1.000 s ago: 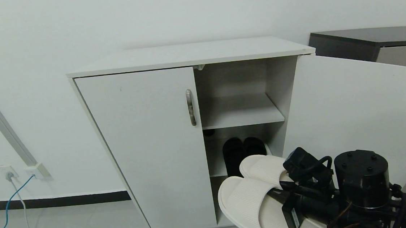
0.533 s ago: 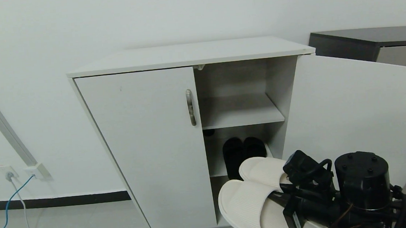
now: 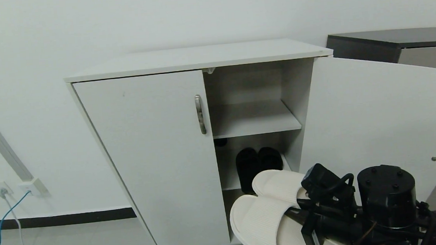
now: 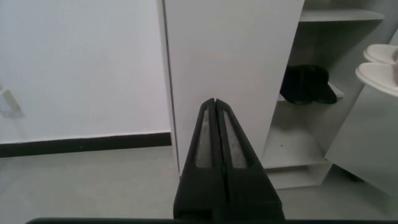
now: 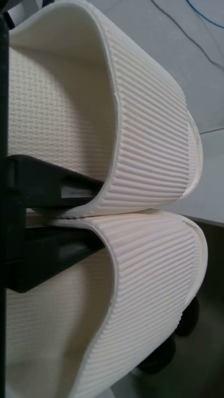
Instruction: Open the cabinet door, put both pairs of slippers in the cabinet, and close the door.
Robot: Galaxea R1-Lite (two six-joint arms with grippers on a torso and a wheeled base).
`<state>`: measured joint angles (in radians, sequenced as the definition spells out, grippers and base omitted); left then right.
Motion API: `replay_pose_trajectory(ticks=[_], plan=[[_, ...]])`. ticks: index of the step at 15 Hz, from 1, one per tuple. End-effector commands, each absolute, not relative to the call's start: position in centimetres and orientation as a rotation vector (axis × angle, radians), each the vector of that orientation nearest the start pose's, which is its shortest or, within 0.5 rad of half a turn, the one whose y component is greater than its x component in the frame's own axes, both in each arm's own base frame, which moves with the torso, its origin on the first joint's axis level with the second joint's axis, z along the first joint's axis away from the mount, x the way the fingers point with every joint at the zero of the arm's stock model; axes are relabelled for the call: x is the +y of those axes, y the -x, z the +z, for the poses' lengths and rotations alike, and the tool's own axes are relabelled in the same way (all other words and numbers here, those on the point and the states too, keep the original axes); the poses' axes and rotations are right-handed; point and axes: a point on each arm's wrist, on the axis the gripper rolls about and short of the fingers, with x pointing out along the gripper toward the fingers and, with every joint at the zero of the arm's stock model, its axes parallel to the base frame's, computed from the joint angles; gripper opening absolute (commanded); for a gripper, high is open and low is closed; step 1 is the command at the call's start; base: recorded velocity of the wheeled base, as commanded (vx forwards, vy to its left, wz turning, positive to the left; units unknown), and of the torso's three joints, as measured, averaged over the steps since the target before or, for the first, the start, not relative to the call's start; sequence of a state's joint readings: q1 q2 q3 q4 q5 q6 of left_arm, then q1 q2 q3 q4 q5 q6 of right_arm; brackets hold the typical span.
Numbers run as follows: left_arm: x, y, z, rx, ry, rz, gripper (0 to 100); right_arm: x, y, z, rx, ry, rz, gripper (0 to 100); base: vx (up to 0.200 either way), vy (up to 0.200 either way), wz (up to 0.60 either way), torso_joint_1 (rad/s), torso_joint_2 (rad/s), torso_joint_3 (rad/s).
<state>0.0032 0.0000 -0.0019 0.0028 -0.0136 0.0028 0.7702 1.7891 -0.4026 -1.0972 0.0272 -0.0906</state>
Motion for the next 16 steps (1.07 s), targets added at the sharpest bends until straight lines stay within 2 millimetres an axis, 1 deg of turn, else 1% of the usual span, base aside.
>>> replay_pose_trajectory(ticks=[1,3,6,7,8,9,11,12,14,16], plan=[[0.0,2.3,7.6,0.002,-0.003,-0.011,0,19.3,-19.8,9.5,0.247,0.202,0.796,0,0.000,0.000,0.00,0.000,0.00,0.000],[0.0,2.3,7.6,0.002,-0.003,-0.011,0,20.3,-20.7,9.3,0.181,0.175,0.786,0,0.000,0.000,0.00,0.000,0.00,0.000],[0.0,2.3,7.6,0.002,-0.003,-0.011,0,24.0,-21.4,10.0,0.144,0.119,0.586,0,0.000,0.000,0.00,0.000,0.00,0.000],[0.0,2.3,7.6,0.002,-0.003,-0.011,0,24.8,-21.4,10.4,0.144,0.115,0.543,0,0.000,0.000,0.00,0.000,0.00,0.000],[0.0,2.3,7.6,0.002,-0.003,-0.011,0,26.0,-21.6,11.2,0.143,0.114,0.488,0,0.000,0.000,0.00,0.000,0.00,0.000],[0.0,2.3,7.6,0.002,-0.003,-0.011,0,26.5,-21.8,11.7,0.138,0.101,0.464,0,0.000,0.000,0.00,0.000,0.00,0.000],[0.0,2.3,7.6,0.002,-0.003,-0.011,0,28.4,-22.9,14.1,0.176,0.036,0.331,0,0.000,0.000,0.00,0.000,0.00,0.000],[0.0,2.3,7.6,0.002,-0.003,-0.011,0,28.9,-23.4,15.2,0.196,0.003,0.280,0,0.000,0.000,0.00,0.000,0.00,0.000],[0.0,2.3,7.6,0.002,-0.003,-0.011,0,29.7,-24.2,17.0,0.208,-0.034,0.184,0,0.000,0.000,0.00,0.000,0.00,0.000],[0.0,2.3,7.6,0.002,-0.005,-0.011,0,29.9,-24.5,17.6,0.204,-0.032,0.139,0,0.000,0.000,0.00,0.000,0.00,0.000]])
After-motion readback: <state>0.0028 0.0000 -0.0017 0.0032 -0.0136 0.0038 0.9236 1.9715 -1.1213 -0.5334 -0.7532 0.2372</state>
